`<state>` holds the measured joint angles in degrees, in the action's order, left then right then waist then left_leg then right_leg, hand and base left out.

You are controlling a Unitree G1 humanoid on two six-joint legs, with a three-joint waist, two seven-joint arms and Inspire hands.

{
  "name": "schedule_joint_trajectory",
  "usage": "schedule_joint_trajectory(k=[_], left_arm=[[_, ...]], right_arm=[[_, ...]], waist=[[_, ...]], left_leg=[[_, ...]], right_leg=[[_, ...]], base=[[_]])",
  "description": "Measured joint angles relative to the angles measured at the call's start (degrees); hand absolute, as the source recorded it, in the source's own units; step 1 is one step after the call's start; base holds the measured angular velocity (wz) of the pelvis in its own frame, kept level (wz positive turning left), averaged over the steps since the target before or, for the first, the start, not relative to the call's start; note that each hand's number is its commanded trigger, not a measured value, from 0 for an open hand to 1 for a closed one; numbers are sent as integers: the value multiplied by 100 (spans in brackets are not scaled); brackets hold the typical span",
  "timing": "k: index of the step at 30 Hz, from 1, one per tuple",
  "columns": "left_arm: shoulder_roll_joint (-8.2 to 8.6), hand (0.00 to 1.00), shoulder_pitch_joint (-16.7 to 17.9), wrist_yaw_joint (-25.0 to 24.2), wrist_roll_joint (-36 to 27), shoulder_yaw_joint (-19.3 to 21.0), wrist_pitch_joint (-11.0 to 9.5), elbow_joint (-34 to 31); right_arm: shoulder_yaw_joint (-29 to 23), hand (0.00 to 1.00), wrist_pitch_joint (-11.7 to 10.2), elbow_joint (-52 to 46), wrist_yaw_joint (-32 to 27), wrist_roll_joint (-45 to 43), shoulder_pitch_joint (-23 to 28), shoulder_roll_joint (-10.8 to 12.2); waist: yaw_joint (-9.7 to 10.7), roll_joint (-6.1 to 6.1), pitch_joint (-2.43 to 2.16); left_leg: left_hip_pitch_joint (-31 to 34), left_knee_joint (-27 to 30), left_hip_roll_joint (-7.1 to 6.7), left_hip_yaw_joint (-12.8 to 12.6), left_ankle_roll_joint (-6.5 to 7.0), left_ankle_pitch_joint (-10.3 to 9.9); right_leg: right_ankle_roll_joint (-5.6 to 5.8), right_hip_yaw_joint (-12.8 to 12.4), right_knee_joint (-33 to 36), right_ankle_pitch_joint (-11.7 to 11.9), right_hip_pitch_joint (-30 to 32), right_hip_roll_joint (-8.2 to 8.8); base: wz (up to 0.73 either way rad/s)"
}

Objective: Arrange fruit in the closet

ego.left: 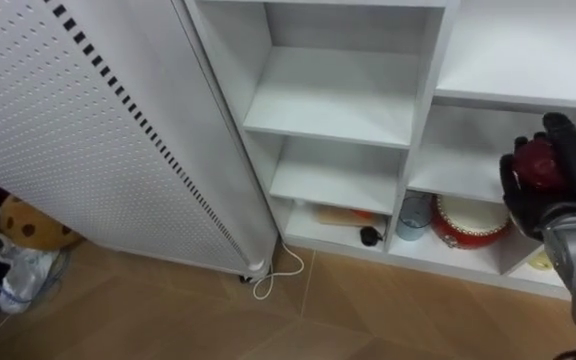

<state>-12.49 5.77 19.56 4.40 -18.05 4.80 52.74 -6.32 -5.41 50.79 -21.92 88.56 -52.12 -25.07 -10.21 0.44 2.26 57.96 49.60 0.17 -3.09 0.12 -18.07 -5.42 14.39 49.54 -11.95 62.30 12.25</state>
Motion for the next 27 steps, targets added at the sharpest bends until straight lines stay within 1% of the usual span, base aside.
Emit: schedule_joint_trajectory(k=[1,5,7,8,9,15,22,23,27], left_arm=[[-19,0,20,3,8,0,-2,0],[-106,0,22,7,21,0,-15,-38],[-185,0,23,15,19,0,-30,-80],[-247,0,26,26,17,3,-39,-94],[-286,0,41,49,19,16,-56,-99],[-351,0,165,117,13,28,-126,-202],[-351,0,185,119,20,-12,-132,-212],[-351,0,231,119,19,-14,-134,-231],[-351,0,455,127,18,-15,-109,-372]], right_arm=[[0,0,-14,-51,-118,-101,-5,-8],[6,0,-43,-229,-394,-200,-22,-7],[12,0,-54,-239,-511,-305,-61,-7],[14,0,-79,-241,-579,-336,-64,-7],[14,0,-104,-242,-634,-335,-78,-8],[13,0,-210,-420,-986,-334,-81,-13],[9,0,-224,-428,-1162,-324,-80,-13],[8,0,-224,-421,-1169,-317,-80,-13],[1,0,-225,-421,-1174,-317,-79,-30]], waist=[[0,-13,-9],[13,-19,-12],[12,-37,-24],[-2,-60,-42],[-15,-69,-49],[-43,-66,-50],[-98,-62,-50],[-102,-60,-52],[-105,-50,-56]], left_leg=[[18,66,4,0,1,-30],[49,216,6,8,19,-80],[54,232,-5,8,22,-79],[56,241,-6,8,22,-79],[57,268,-4,8,25,-80],[66,362,-16,4,51,-96],[45,402,0,3,43,-99],[37,400,6,5,22,-110],[33,397,2,5,27,-109]], right_leg=[[1,-6,47,-11,13,3],[11,-12,137,-20,18,15],[22,-18,135,-11,18,20],[27,-19,136,-7,18,21],[28,-19,147,-6,13,22],[37,-6,244,-27,11,73],[60,6,260,-39,-16,67],[62,15,244,-37,-29,63],[77,14,223,-22,-38,59]], base=[[-4],[-1],[0],[0],[0],[2],[-1],[-4],[-1]])
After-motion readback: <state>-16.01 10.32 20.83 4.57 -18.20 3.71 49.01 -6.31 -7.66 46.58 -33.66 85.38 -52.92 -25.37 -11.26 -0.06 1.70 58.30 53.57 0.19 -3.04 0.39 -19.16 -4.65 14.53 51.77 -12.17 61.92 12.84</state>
